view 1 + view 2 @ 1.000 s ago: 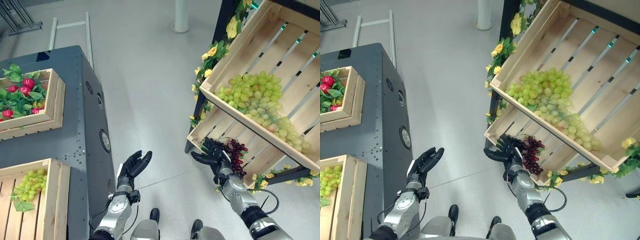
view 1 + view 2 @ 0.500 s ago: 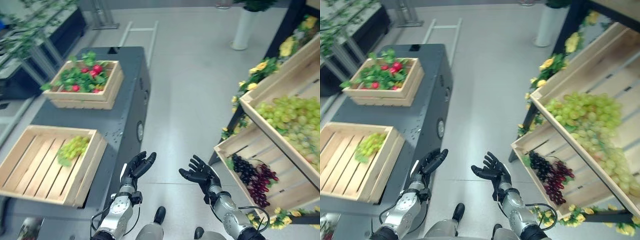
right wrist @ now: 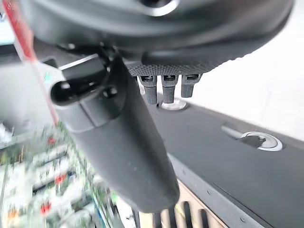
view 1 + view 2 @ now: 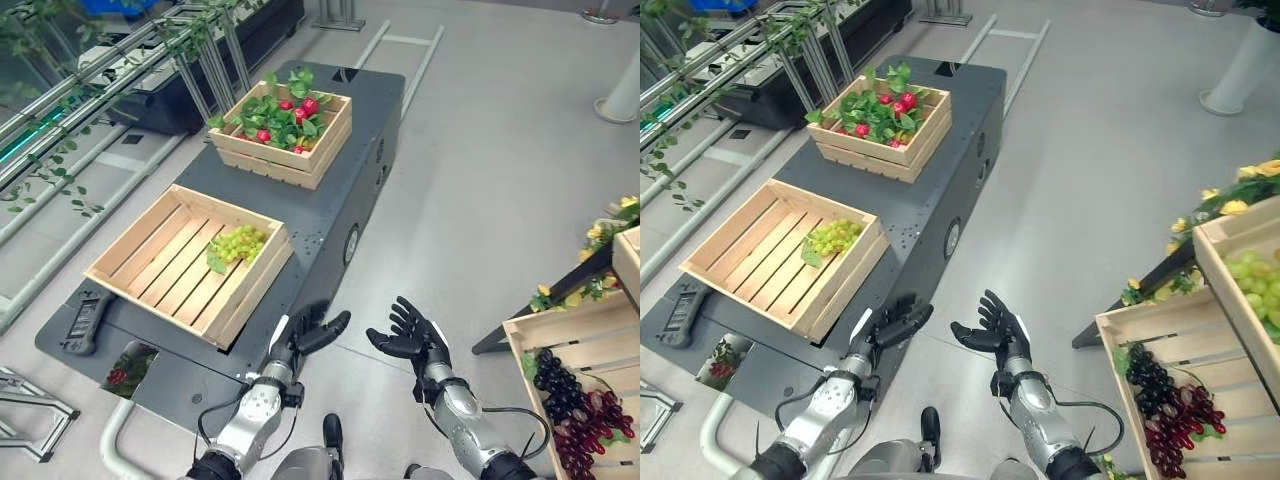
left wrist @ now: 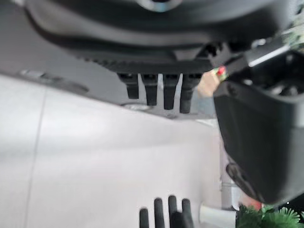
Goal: Pick up the fruits from the basket on one side to the basket on the other side
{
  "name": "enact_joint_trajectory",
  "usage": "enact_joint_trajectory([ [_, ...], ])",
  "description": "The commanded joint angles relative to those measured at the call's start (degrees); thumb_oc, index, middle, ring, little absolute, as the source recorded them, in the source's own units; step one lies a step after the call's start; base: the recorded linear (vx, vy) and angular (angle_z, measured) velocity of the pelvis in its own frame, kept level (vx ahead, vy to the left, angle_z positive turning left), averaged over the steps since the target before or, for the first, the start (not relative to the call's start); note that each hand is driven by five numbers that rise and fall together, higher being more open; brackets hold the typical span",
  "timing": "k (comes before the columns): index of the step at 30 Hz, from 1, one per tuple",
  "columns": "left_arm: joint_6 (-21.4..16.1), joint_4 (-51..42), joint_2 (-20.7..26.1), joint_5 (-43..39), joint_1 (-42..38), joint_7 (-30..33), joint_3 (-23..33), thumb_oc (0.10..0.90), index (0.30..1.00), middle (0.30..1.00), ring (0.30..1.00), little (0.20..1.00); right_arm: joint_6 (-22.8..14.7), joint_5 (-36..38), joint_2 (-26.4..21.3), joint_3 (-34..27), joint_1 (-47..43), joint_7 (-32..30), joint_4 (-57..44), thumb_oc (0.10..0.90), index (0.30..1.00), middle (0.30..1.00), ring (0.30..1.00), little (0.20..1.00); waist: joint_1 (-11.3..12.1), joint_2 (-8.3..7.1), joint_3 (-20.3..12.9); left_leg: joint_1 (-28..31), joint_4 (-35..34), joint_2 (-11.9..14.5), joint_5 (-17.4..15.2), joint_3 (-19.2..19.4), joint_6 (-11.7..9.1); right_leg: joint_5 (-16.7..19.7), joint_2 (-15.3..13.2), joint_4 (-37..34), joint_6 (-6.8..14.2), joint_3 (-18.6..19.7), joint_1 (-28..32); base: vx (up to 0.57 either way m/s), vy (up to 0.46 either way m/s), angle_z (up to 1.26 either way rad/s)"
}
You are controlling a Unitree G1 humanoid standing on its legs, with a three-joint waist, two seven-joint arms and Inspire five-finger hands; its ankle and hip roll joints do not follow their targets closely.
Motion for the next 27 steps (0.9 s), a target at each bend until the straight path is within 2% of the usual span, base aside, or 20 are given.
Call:
enact_joint_trajectory([
  [1, -4.25, -3.53, 0.18, 1.66, -4.23, 0.76, 0.79, 0.8, 0.9, 0.9, 0.9, 0.9, -7.19, -6.3, -0.5, 0.04, -3.95, -3.26, -4.92, 0.8, 0.9, 0.9, 0.9, 0.9, 0.94, -1.51, -1.7, 1.72, 0.34, 0.63, -3.88, -3.0, -4.64, 8.54, 2.34, -2.83, -2.65, 0.24, -2.56, 0.05, 0.094, -0.01],
  [4, -2.75, -2.37, -0.07, 2.14, -3.87, -0.76, 0.51, 0.8, 0.9, 0.9, 0.9, 0.9, -7.09, -6.52, -0.21, -0.3, -4.23, -4.68, -4.02, 0.8, 0.9, 0.9, 0.9, 0.9, 1.22, -1.69, -1.85, 2.57, 0.0, 0.24, -4.39, -3.4, -4.04, 7.96, 2.04, -1.44, -2.2, 0.23, -2.65, 0.07, 0.112, 0.09],
  [7, -2.42, -0.68, -0.58, 0.57, -3.79, -0.42, -0.05, 0.8, 0.9, 0.9, 0.9, 0.9, -5.55, -7.02, 0.59, -0.69, -5.08, -6.8, -2.73, 0.8, 0.9, 0.9, 0.9, 0.9, 1.34, -1.58, -1.38, 2.85, 0.6, 0.08, -5.07, -3.33, -2.91, 6.91, 1.12, 3.42, -1.56, 0.62, -3.57, 0.05, 0.141, 0.08],
  [8, -2.25, -0.37, -0.76, -0.85, -3.7, -0.99, -0.07, 0.8, 0.9, 0.9, 0.9, 0.9, -5.13, -6.45, 0.93, -0.76, -5.24, -7.17, -2.2, 0.8, 0.9, 0.9, 0.9, 0.9, 1.59, -1.45, -1.08, 2.64, 1.16, -0.05, -5.31, -3.12, -2.29, 6.84, 0.5, 7.3, -1.28, 0.69, -4.14, 0.06, 0.214, 0.06],
  [10, -2.12, -0.07, -1.21, -1.3, -2.9, -2.8, -0.39, 0.8, 0.9, 0.9, 0.9, 0.9, -5.44, -5.47, 1.44, -1.34, -4.34, -8.03, -1.81, 0.8, 0.9, 0.9, 0.9, 0.9, 2.2, -1.06, 0.19, 2.4, 2.41, -0.56, -5.89, -2.3, -0.83, 9.08, -2.42, 22.48, -0.7, 1.3, -6.78, 0.08, 0.218, 0.12],
  [11, -2.11, -0.07, -1.25, -1.36, -2.78, -3.07, -0.46, 0.8, 0.9, 0.9, 0.9, 0.9, -5.6, -5.36, 1.42, -1.44, -4.17, -8.1, -1.84, 0.8, 0.9, 0.9, 0.9, 0.9, 2.24, -0.86, 0.15, 2.22, 2.5, -0.41, -5.88, -2.27, -0.76, 9.8, -2.44, 23.35, -0.73, 1.36, -7.17, 0.15, 0.149, 0.16],
  [12, -1.76, -0.44, -1.28, -0.8, -1.49, -4.14, -0.9, 0.8, 0.9, 0.9, 0.9, 0.9, -6.34, -5.46, 1.09, -1.94, -2.57, -8.57, -2.5, 0.8, 0.9, 0.9, 0.9, 0.9, 1.82, -0.37, 0.92, 3.11, 2.52, -0.46, -6.32, -2.67, -0.27, 12.72, -3.06, 30.3, -0.36, 2.71, -9.59, 0.18, 0.068, 0.2],
  [13, -1.44, -0.57, -1.23, 0.61, -0.79, -4.56, -1.31, 0.8, 0.9, 0.9, 0.9, 0.9, -6.59, -5.4, 1.01, -2.24, -1.86, -9.23, -2.71, 0.8, 0.9, 0.9, 0.9, 0.9, 0.96, -0.53, 1.67, 4.35, 2.01, -0.89, -6.55, -3.67, -0.13, 13.43, -2.69, 31.91, -0.1, 4.71, -12.09, 0.18, 0.053, 0.23],
  [14, -1.47, -0.58, -1.24, 0.77, -0.74, -4.53, -1.35, 0.8, 0.9, 0.9, 0.9, 0.9, -6.61, -5.36, 0.99, -2.27, -1.82, -9.31, -2.73, 0.8, 0.9, 0.9, 0.9, 0.9, 0.89, -0.35, 1.59, 4.26, 1.99, -0.69, -6.51, -3.78, -0.17, 13.76, -2.36, 31.62, -0.18, 4.81, -12.36, 0.14, -0.057, 0.45],
  [15, -1.41, -0.89, -1.13, 1.93, -0.61, -4.07, -2.13, 0.8, 0.9, 0.9, 0.9, 0.9, -6.84, -5.29, 1.12, -2.33, -1.4, -10.15, -3.08, 0.8, 0.9, 0.9, 0.9, 0.9, -0.43, -0.66, 2.09, 5.44, 1.35, -1.14, -6.89, -5.37, -0.2, 14.91, -1.06, 29.01, 0.11, 6.61, -15.28, 0.17, -0.165, 0.51],
  [16, -1.43, -1.4, -0.79, 3.25, -0.91, -3.25, -3.02, 0.8, 0.9, 0.9, 0.9, 0.9, -7.39, -5.72, 1.23, -2.37, -0.77, -11.38, -3.74, 0.8, 0.9, 0.9, 0.9, 0.9, -2.26, -1.52, 2.78, 7.1, 0.8, -1.83, -8.0, -7.41, -0.33, 15.99, -0.37, 22.72, 0.31, 8.76, -17.98, 0.21, -0.247, 0.61],
  [17, -1.79, -1.28, -0.72, 4.0, -1.45, -2.61, -3.5, 0.8, 0.9, 0.9, 0.9, 0.9, -7.9, -5.75, 1.3, -2.37, -0.78, -11.84, -3.45, 0.8, 0.9, 0.9, 0.9, 0.9, -2.98, -2.11, 2.73, 7.23, 0.79, -2.17, -8.6, -8.24, -0.55, 17.36, -0.58, 16.6, 0.42, 9.91, -19.21, 0.18, -0.234, 0.45],
  [19, -2.35, -1.04, -0.81, 5.2, -2.31, -1.66, -4.27, 0.8, 0.9, 0.9, 0.9, 0.9, -8.14, -5.62, 1.43, -2.41, -1.23, -12.58, -2.49, 0.8, 0.9, 0.9, 0.9, 0.9, -4.1, -2.25, 3.04, 8.22, 0.44, -2.08, -9.63, -9.68, -0.89, 18.42, -0.58, 9.75, 0.89, 11.01, -19.85, 0.21, -0.227, 0.64],
  [20, -2.59, -0.28, -1.08, 7.25, -3.54, -1.22, -5.39, 0.8, 0.9, 0.9, 0.9, 0.9, -7.72, -5.05, 1.63, -3.11, -2.12, -13.23, -0.22, 0.8, 0.9, 0.9, 0.9, 0.9, -5.53, -2.37, 3.12, 9.62, -0.27, -2.36, -10.93, -12.18, -1.06, 20.41, -0.48, 0.92, 1.81, 14.26, -21.67, 0.3, -0.264, 0.73],
  [23, -0.88, 1.25, -1.05, 10.11, -5.92, -1.98, -7.61, 0.8, 0.9, 0.9, 0.9, 0.9, -5.91, -1.35, 2.08, -4.29, -3.9, -12.41, 2.73, 0.8, 0.9, 0.9, 0.9, 0.9, -6.92, -1.53, 3.74, 10.86, 0.17, -2.2, -12.76, -16.14, -0.61, 22.16, 0.81, -6.02, 2.65, 17.96, -23.41, 0.25, -0.253, 0.87],
  [24, -0.58, 1.48, -0.9, 9.87, -6.24, -2.39, -7.69, 0.8, 0.9, 0.9, 0.9, 0.9, -5.84, -1.16, 2.2, -4.35, -4.29, -12.18, 3.08, 0.8, 0.9, 0.9, 0.9, 0.9, -6.81, -1.61, 3.78, 10.68, 0.48, -2.3, -12.94, -16.53, -0.54, 22.02, 0.8, -6.29, 2.65, 17.92, -23.18, 0.2, -0.361, 0.88],
  [26, 0.89, 5.41, -1.45, 5.57, -6.05, -4.38, -6.57, 0.8, 0.9, 0.9, 0.9, 0.9, -3.96, 0.3, 3.16, -4.17, -5.61, -10.78, 5.52, 0.8, 0.9, 0.9, 0.9, 0.9, -5.7, -3.13, 2.77, 9.36, 3.21, -3.25, -13.67, -17.88, -0.77, 21.91, 0.6, -4.92, 2.92, 18.9, -19.09, 0.16, -0.325, 0.97],
  [27, 1.28, 5.7, -1.59, 4.98, -5.97, -4.46, -6.39, 0.8, 0.9, 0.9, 0.9, 0.9, -3.56, 0.71, 3.25, -4.15, -5.63, -10.73, 5.47, 0.8, 0.9, 0.9, 0.9, 0.9, -5.66, -3.21, 2.74, 9.45, 3.39, -3.22, -13.78, -17.89, -0.84, 21.98, 0.65, -4.79, 2.93, 19.08, -18.72, 0.14, -0.225, 0.87],
])
